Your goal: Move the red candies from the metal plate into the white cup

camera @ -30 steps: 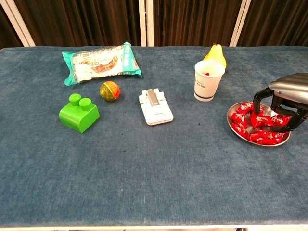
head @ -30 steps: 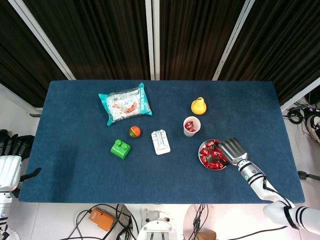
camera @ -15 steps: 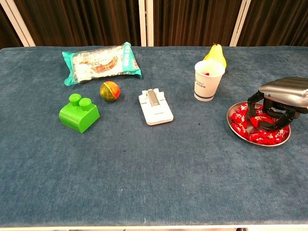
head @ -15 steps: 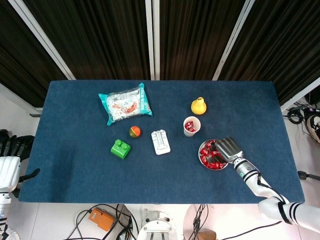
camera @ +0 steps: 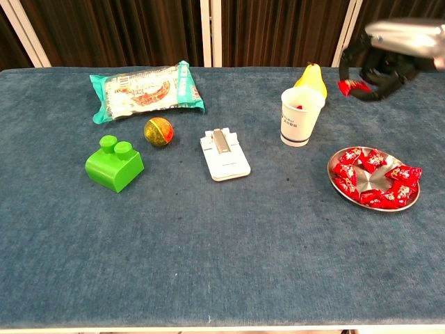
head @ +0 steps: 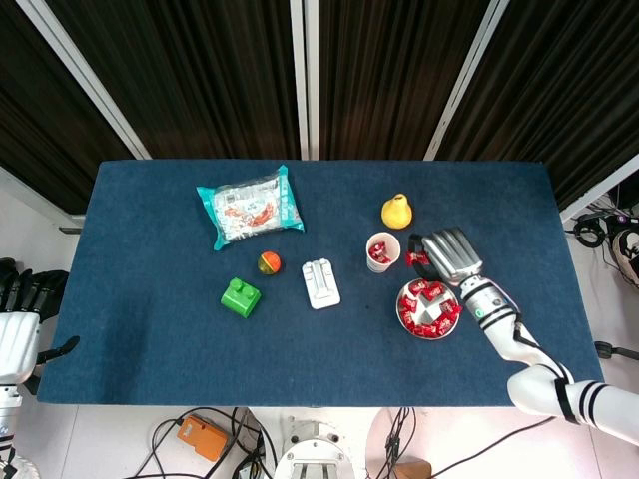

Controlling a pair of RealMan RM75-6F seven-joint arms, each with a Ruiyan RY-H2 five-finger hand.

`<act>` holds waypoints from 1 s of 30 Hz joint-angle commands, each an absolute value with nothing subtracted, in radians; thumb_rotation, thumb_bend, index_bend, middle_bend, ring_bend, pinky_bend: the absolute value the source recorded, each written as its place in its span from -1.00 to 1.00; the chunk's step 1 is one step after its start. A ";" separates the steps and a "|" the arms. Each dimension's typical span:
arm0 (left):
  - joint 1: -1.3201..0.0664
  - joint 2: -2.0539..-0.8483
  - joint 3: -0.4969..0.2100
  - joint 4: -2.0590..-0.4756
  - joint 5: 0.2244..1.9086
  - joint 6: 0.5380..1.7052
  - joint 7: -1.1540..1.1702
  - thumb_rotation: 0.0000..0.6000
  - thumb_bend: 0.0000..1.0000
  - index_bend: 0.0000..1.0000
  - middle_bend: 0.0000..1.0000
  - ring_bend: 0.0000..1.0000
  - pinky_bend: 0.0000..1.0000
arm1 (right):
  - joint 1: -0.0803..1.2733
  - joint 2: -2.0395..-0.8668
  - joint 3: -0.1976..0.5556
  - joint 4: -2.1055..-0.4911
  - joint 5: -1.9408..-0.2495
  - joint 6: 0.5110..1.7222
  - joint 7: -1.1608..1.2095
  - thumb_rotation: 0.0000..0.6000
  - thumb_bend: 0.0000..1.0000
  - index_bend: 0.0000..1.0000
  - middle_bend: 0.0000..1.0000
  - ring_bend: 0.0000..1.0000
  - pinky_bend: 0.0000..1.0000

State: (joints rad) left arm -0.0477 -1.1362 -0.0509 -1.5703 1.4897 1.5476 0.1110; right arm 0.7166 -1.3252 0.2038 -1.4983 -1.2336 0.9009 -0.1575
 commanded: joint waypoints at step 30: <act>-0.040 -1.145 -0.052 -1.559 1.486 1.552 0.101 1.00 -1.00 -0.73 -0.71 -0.93 -1.00 | 0.721 -1.295 0.141 -1.566 -1.231 0.969 -0.200 1.00 -0.43 -0.13 0.87 1.00 1.00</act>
